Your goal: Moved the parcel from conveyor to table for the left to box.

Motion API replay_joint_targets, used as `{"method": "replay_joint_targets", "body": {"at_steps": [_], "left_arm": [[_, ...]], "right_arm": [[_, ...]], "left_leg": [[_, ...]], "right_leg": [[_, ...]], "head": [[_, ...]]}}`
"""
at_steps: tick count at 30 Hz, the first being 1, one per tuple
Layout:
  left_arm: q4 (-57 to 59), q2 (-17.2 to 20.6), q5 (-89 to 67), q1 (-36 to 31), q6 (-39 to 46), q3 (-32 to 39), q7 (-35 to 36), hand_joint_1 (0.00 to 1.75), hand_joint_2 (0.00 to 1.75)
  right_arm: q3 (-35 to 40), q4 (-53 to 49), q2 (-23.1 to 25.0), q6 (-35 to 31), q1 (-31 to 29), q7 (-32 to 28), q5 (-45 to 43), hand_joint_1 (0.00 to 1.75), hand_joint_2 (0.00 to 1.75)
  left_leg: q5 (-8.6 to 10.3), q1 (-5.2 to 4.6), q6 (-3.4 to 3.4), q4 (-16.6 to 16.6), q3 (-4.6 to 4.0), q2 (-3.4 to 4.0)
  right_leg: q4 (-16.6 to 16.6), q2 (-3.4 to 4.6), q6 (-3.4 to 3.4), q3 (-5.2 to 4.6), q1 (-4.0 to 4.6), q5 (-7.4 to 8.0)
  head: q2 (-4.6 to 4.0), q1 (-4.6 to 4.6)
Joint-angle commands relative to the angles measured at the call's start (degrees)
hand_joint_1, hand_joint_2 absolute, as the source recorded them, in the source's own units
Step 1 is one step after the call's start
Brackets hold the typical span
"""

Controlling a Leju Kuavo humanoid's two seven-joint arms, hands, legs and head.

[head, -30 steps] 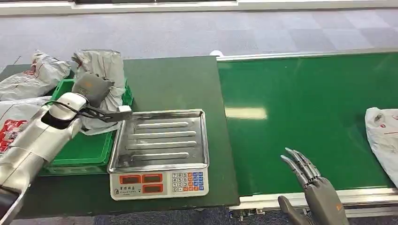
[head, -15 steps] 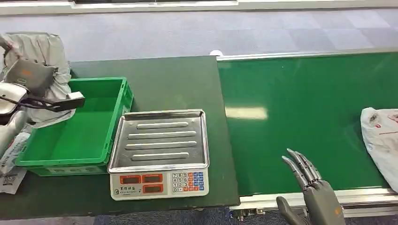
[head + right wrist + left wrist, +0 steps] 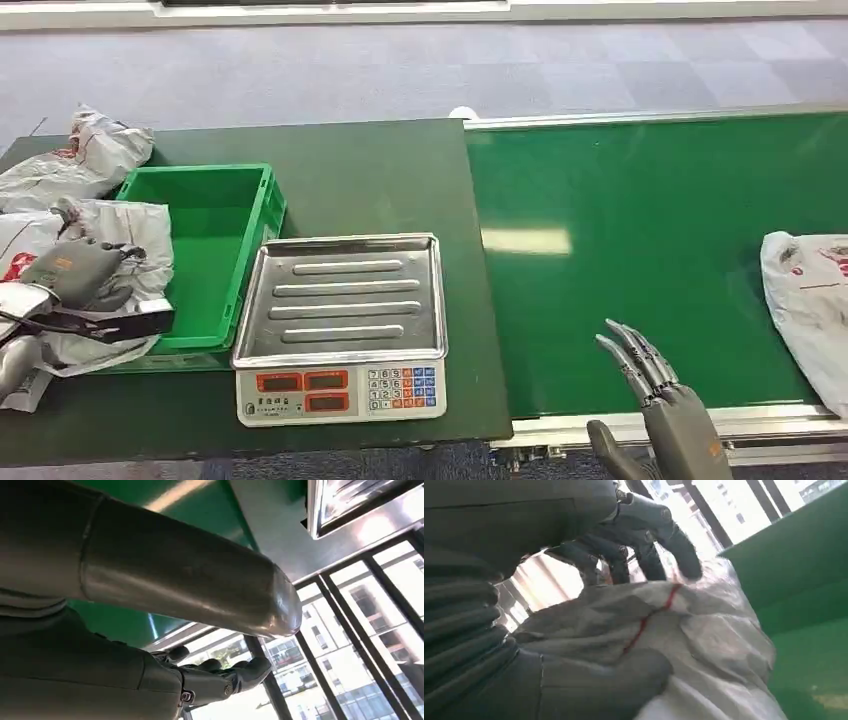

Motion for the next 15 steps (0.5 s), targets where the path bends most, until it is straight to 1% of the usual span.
{"method": "replay_joint_targets", "body": {"at_steps": [1, 5, 7, 8, 10, 11, 13, 14, 15], "left_arm": [[-1.79, -6.97, -1.00, -3.51, 3.62, 2.45, 1.47, 0.00, 0.00], [-4.92, -8.05, 0.33, -2.35, 5.11, 4.84, 1.77, 0.00, 0.00], [-6.66, -9.98, -0.35, -1.87, 8.66, 6.70, 1.96, 0.00, 0.00], [-6.92, -10.17, -0.30, -2.10, 8.56, 6.71, 1.97, 0.00, 0.00], [-6.82, -13.19, 0.25, -4.47, 11.70, 8.83, 4.10, 0.00, 0.00], [-6.90, -13.36, -0.03, -5.10, 11.56, 8.49, 4.30, 0.00, 0.00], [-7.86, -15.33, 0.54, -6.29, 15.68, 10.35, 3.76, 0.00, 0.00], [-8.39, -15.29, 0.77, -6.78, 15.12, 10.51, 4.11, 0.00, 0.00], [-9.57, -16.11, 2.31, -7.27, 15.65, 11.45, 3.75, 0.00, 0.00]], "right_arm": [[-0.08, 0.76, 0.32, -1.77, 2.03, 1.21, 0.67, 0.00, 0.00], [0.00, 1.27, 0.33, -1.58, 1.08, 1.19, 0.40, 0.00, 0.00], [0.28, 1.41, 0.92, -1.40, 0.70, 1.30, 0.95, 0.00, 0.00], [0.39, 1.40, 0.98, -1.43, 0.69, 1.35, 1.09, 0.00, 0.00], [0.85, 1.10, 1.60, -1.83, 0.94, 1.68, 2.01, 0.00, 0.00], [1.09, 1.00, 1.67, -1.92, 1.04, 1.78, 2.19, 0.00, 0.00], [1.79, 1.68, 2.35, -1.93, -0.31, 2.34, 3.36, 0.00, 0.00], [1.99, 1.90, 2.56, -1.74, -0.78, 2.48, 3.59, 0.00, 0.00], [1.61, 1.69, 3.18, -2.14, -0.60, 3.09, 4.49, 0.00, 0.00]], "left_leg": [[0.13, -0.03, 0.02, -0.17, 0.06, -0.24], [0.09, 0.00, 0.03, -0.15, 0.07, -0.11], [0.09, 0.00, 0.04, -0.16, 0.10, -0.09], [0.06, 0.00, 0.02, -0.11, 0.07, -0.07], [0.07, 0.00, 0.02, -0.11, 0.06, -0.10], [0.11, 0.01, 0.03, -0.15, 0.06, -0.18], [0.12, 0.01, 0.03, -0.14, 0.05, -0.28], [0.09, 0.02, 0.02, -0.07, 0.01, -0.17], [0.13, 0.02, 0.02, -0.15, 0.06, -0.20]], "right_leg": [[-0.16, -0.41, 0.06, 0.16, -0.01, 0.03], [-0.18, -0.29, 0.06, 0.14, -0.02, 0.05], [-0.18, -0.27, 0.06, 0.15, -0.02, 0.04], [-0.13, -0.21, 0.05, 0.12, -0.02, 0.03], [-0.13, -0.25, 0.04, 0.12, -0.02, 0.03], [-0.19, -0.36, 0.06, 0.16, -0.01, 0.04], [-0.18, -0.47, 0.06, 0.18, 0.00, 0.03], [-0.12, -0.33, 0.04, 0.09, 0.01, 0.04], [-0.21, -0.40, 0.06, 0.17, 0.02, 0.07]], "head": [[0.00, 0.00], [0.00, 0.00], [0.00, 0.00], [0.00, 0.00], [0.00, 0.00], [0.00, 0.00], [0.00, -0.02], [0.00, 0.00], [0.00, 0.00]]}}
